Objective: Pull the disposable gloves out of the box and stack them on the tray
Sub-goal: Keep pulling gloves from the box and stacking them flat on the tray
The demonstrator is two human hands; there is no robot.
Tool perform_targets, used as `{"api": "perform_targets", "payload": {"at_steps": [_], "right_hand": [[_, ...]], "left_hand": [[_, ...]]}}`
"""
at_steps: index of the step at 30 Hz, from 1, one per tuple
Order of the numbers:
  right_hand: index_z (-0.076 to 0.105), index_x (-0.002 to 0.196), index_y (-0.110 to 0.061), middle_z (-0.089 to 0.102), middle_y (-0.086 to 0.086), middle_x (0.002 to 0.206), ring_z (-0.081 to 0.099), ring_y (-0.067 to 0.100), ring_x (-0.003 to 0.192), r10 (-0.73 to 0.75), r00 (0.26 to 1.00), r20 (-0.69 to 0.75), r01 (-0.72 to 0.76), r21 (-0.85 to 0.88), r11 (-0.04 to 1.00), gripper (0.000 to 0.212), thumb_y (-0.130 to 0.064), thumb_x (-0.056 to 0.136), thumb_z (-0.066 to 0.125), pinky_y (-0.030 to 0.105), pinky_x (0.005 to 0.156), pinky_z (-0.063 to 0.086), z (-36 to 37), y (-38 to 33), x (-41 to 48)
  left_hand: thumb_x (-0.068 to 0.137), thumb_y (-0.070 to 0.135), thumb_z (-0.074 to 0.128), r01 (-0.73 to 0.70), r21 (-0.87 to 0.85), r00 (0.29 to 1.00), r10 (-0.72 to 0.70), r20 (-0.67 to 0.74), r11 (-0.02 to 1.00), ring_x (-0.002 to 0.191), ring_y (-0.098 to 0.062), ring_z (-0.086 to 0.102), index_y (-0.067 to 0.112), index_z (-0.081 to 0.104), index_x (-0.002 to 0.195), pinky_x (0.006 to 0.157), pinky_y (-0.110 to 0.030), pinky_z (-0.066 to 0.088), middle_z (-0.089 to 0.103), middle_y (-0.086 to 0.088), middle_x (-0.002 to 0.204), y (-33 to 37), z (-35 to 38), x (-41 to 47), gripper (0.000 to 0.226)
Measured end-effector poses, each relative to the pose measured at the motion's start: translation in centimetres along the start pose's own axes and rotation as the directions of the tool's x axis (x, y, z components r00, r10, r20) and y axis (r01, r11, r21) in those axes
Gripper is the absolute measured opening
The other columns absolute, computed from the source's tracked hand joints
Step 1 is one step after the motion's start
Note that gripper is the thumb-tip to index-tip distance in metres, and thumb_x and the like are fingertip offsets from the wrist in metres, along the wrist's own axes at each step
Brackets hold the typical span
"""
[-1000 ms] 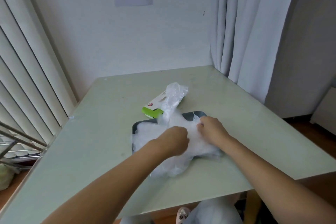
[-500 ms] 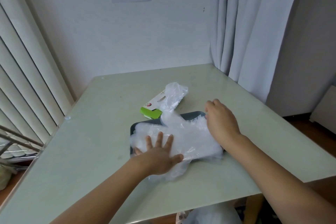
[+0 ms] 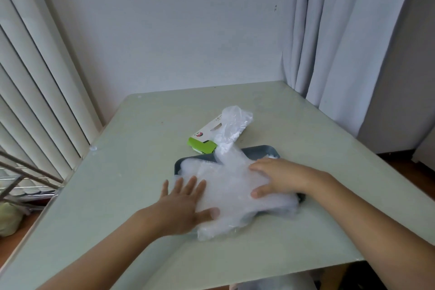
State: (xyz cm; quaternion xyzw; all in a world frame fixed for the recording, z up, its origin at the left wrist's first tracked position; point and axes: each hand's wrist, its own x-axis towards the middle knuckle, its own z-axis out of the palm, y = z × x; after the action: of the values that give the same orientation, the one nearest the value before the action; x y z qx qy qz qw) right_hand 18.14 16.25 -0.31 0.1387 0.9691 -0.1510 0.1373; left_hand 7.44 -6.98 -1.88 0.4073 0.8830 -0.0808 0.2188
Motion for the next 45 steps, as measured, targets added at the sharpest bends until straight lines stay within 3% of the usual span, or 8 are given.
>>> {"api": "perform_targets", "payload": {"at_steps": [8,11,15,25,30,35,40,45], "right_hand": [[0.058,0.111,-0.017,0.050,-0.002,0.112,0.047,0.019,0.108,-0.371,0.789,-0.490,0.191,-0.379,0.905,0.042,-0.020,0.074,0.078,0.026,0.071,0.038,-5.9,-1.1,2.7],[0.061,0.116,-0.019,0.054,0.008,0.122,0.049,0.029,0.118,-0.571,0.690,-0.445,0.201,-0.639,0.742,0.067,-0.010,0.054,0.086,0.029,0.081,0.048,-6.1,-1.3,5.6],[0.069,0.095,-0.014,0.064,0.010,0.103,0.060,0.034,0.099,-0.674,0.618,-0.406,0.318,-0.655,0.686,0.036,0.004,0.064,0.072,0.034,0.086,0.048,-6.8,-1.4,8.9],[0.072,0.090,-0.012,0.068,-0.001,0.090,0.061,0.018,0.084,-0.405,0.836,-0.370,0.367,-0.171,0.914,0.021,-0.023,0.093,0.055,0.039,0.079,0.047,-9.4,-2.4,10.3],[0.077,0.086,-0.015,0.070,-0.007,0.078,0.063,0.007,0.073,-0.241,0.881,-0.407,0.296,0.078,0.952,0.008,-0.020,0.081,0.073,0.020,0.064,0.046,-11.6,-3.0,11.2],[0.073,0.069,-0.020,0.066,-0.013,0.066,0.057,-0.002,0.061,-0.174,0.904,-0.391,0.258,0.174,0.950,0.011,-0.018,0.069,0.084,0.007,0.053,0.039,-12.6,-2.8,12.2],[0.066,0.070,-0.018,0.062,-0.011,0.068,0.053,0.001,0.060,-0.175,0.924,-0.340,0.258,0.214,0.942,0.025,-0.022,0.062,0.089,0.010,0.055,0.040,-12.6,-2.1,12.5],[0.072,0.096,-0.023,0.068,-0.016,0.093,0.058,-0.001,0.086,-0.227,0.951,-0.208,0.282,0.298,0.912,0.029,-0.045,0.077,0.074,0.017,0.077,0.043,-12.3,-2.3,12.9]], "left_hand": [[0.086,0.074,0.026,0.083,-0.041,0.996,-0.082,0.015,0.996,0.149,-0.020,-0.005,0.033,0.007,0.154,0.119,-0.046,-0.009,0.003,0.004,0.162,-3.8,-3.6,-2.9,0.081],[0.085,0.073,0.031,0.149,-0.064,0.988,-0.151,-0.040,0.987,0.149,-0.017,0.008,0.032,0.021,0.152,0.120,-0.044,0.002,0.016,0.007,0.160,-5.6,-6.3,-2.8,0.079],[0.091,0.058,0.047,0.090,-0.221,0.926,-0.163,-0.341,0.971,0.135,-0.016,0.040,0.028,0.045,0.140,0.111,-0.031,0.028,0.042,0.005,0.148,-6.8,-10.1,-1.1,0.058],[0.086,0.025,0.070,-0.390,-0.515,0.807,0.015,-0.590,0.763,0.089,0.000,0.066,0.026,0.069,0.103,0.079,-0.022,0.053,0.070,0.013,0.100,-2.7,-13.3,4.5,0.018],[0.072,0.031,0.084,-0.339,-0.512,0.839,0.007,-0.545,0.789,0.100,-0.007,0.056,0.023,0.059,0.123,0.080,-0.019,0.046,0.058,0.012,0.111,-1.0,-13.5,8.6,0.058],[0.086,0.025,0.071,-0.320,-0.570,0.813,-0.090,-0.576,0.757,0.076,-0.023,0.067,0.020,0.072,0.085,0.050,-0.010,0.046,0.072,-0.004,0.088,-1.1,-13.8,11.0,0.005],[0.084,0.020,0.073,-0.349,-0.660,0.855,-0.061,-0.514,0.666,0.073,-0.015,0.065,0.018,0.077,0.080,0.071,-0.028,0.052,0.075,-0.001,0.079,-2.2,-14.2,11.4,0.006],[0.074,0.012,0.082,-0.388,-0.719,0.824,-0.134,-0.551,0.576,0.050,0.003,0.057,0.010,0.075,0.076,0.045,-0.005,0.035,0.072,-0.001,0.069,-2.5,-14.3,11.6,0.008]]}}
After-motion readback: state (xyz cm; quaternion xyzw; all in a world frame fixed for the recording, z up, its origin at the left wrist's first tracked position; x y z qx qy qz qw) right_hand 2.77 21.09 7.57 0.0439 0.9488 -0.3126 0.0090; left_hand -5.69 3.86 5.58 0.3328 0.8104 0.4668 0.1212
